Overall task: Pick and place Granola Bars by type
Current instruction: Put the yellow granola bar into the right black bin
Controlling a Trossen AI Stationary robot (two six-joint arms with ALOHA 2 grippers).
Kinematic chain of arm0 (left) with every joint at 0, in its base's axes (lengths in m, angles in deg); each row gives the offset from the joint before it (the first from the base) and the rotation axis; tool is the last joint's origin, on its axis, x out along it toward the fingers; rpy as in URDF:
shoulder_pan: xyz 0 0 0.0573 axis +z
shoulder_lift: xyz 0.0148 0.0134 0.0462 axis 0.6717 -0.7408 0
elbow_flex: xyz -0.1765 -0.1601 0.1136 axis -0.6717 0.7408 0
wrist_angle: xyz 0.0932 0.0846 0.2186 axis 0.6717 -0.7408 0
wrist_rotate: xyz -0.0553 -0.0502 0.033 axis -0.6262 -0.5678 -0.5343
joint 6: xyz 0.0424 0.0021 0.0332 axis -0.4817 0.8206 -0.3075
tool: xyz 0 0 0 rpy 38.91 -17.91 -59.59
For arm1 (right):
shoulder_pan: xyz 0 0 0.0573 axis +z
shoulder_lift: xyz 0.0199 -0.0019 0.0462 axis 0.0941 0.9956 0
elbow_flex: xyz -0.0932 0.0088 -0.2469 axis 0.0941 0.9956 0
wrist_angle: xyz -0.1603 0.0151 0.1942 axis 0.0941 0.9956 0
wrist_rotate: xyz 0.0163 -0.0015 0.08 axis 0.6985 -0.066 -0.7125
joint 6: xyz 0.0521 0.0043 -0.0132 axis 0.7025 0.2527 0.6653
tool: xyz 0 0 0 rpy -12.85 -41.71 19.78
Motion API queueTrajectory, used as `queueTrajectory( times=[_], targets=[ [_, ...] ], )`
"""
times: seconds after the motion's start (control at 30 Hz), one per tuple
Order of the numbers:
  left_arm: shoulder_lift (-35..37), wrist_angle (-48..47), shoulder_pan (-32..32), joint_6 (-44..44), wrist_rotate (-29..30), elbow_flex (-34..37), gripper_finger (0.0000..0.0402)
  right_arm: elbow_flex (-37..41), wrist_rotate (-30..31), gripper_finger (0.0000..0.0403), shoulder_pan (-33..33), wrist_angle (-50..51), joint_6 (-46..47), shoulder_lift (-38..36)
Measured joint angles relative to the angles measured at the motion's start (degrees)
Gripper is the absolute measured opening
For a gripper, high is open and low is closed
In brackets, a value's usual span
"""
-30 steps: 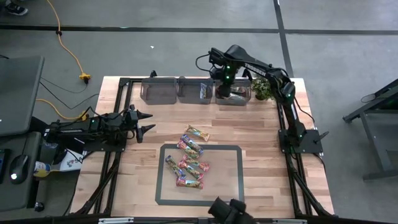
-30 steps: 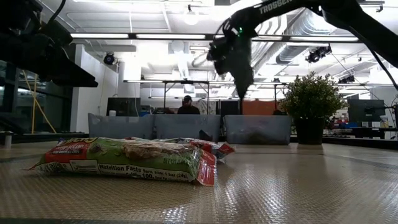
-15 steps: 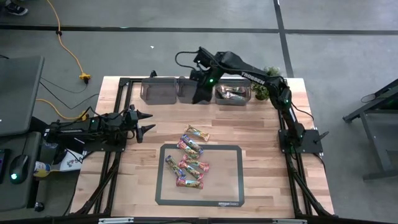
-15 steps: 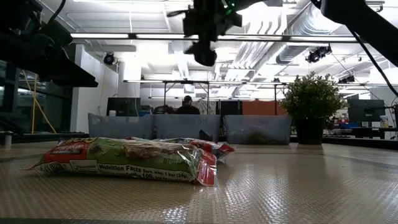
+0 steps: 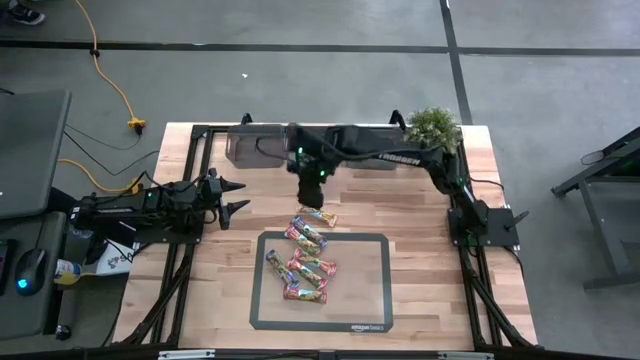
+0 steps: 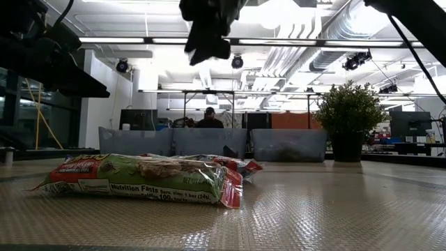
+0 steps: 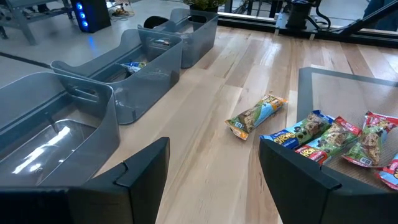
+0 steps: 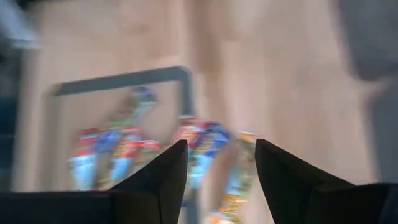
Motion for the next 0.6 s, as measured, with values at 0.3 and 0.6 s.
queueTrajectory(
  times=[0.3,0.6],
  targets=[
    [0.00,0.02,0.00,0.00,0.00,-0.02,0.0243,9.42,8.33,0.0173,3.47,2.90,8.71,0.01],
    [0.00,0.01,-0.01,0.01,0.00,-0.01,0.0243,18.77,9.41,0.0177,1.98,0.29,9.71,0.05]
  ],
)
